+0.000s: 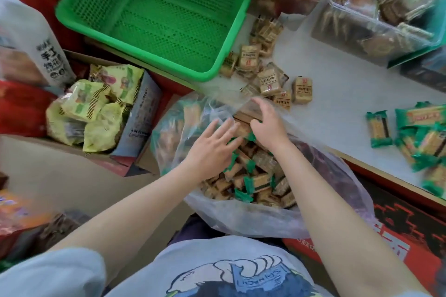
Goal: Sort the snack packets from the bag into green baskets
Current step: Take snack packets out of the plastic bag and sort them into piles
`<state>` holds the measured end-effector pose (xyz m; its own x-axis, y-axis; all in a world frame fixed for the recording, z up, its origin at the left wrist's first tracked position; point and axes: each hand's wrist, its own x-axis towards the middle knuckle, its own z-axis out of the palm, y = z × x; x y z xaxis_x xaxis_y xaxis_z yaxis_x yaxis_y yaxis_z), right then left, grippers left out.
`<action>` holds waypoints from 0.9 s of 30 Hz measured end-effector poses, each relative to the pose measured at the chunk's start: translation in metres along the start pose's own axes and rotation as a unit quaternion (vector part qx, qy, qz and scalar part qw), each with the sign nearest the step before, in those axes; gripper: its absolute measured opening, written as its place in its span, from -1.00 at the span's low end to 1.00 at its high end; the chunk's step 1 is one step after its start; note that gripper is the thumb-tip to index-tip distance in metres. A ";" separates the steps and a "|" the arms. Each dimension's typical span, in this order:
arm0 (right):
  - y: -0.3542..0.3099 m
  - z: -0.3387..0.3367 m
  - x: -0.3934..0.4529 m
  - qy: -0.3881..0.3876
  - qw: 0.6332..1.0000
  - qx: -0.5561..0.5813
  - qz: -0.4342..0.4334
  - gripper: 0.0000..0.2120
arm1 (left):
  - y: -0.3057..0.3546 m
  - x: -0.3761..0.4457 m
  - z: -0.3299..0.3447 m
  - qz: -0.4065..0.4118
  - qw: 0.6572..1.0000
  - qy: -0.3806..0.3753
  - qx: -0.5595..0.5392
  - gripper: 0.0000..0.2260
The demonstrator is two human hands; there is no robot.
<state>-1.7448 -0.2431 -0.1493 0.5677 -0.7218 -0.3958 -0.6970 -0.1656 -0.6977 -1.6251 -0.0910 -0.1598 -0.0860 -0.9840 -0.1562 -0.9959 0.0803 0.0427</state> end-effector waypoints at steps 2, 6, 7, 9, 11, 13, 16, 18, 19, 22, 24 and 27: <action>0.005 -0.008 0.002 0.009 1.000 -0.012 -0.006 -0.41 | -0.023 0.007 0.002 -0.093 0.992 -0.084 0.015 -0.48; 0.015 -0.016 0.010 0.009 0.999 -0.033 0.009 -0.43 | -0.069 -0.001 0.004 -0.219 0.972 -0.082 0.010 -0.58; 0.017 -0.015 0.013 0.003 0.999 -0.033 0.022 -0.43 | -0.078 -0.007 0.006 -0.237 0.969 -0.074 -0.004 -0.60; 0.019 -0.013 0.018 -0.007 0.998 -0.040 0.043 -0.44 | -0.090 -0.016 0.011 -0.278 0.955 -0.087 -0.053 -0.58; 0.019 -0.013 0.021 -0.002 0.997 -0.052 0.053 -0.45 | -0.095 -0.020 0.014 -0.299 0.941 -0.114 -0.105 -0.52; 0.016 -0.012 0.020 0.036 0.996 -0.063 0.051 -0.53 | -0.092 -0.018 0.016 -0.302 0.937 -0.118 -0.131 -0.47; 0.012 -0.001 0.013 0.075 0.993 -0.092 0.026 -0.80 | -0.081 -0.011 0.016 -0.310 0.932 -0.101 -0.161 -0.42; 0.017 0.015 0.010 0.015 0.992 -0.125 0.025 -0.78 | -0.075 -0.010 0.018 -0.322 0.924 -0.096 -0.182 -0.40; 0.021 0.025 0.010 -0.013 0.989 -0.144 0.030 -0.68 | -0.073 -0.011 0.018 -0.327 0.920 -0.097 -0.192 -0.39; 0.028 0.045 0.011 -0.008 0.979 -0.200 0.038 -0.52 | -0.069 -0.016 0.024 -0.335 0.912 -0.096 -0.216 -0.38; 0.025 0.052 0.011 -0.016 0.966 -0.256 0.025 -0.51 | -0.068 -0.019 0.026 -0.339 0.908 -0.096 -0.226 -0.38; 0.022 0.049 0.007 -0.030 0.964 -0.263 0.005 -0.53 | -0.067 -0.020 0.027 -0.343 0.905 -0.089 -0.236 -0.38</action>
<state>-1.7348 -0.2191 -0.1964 0.5727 -0.6882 -0.4455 -0.8197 -0.4881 -0.2998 -1.5574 -0.0724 -0.1858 0.5023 -0.7325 -0.4595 -0.6976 -0.6573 0.2853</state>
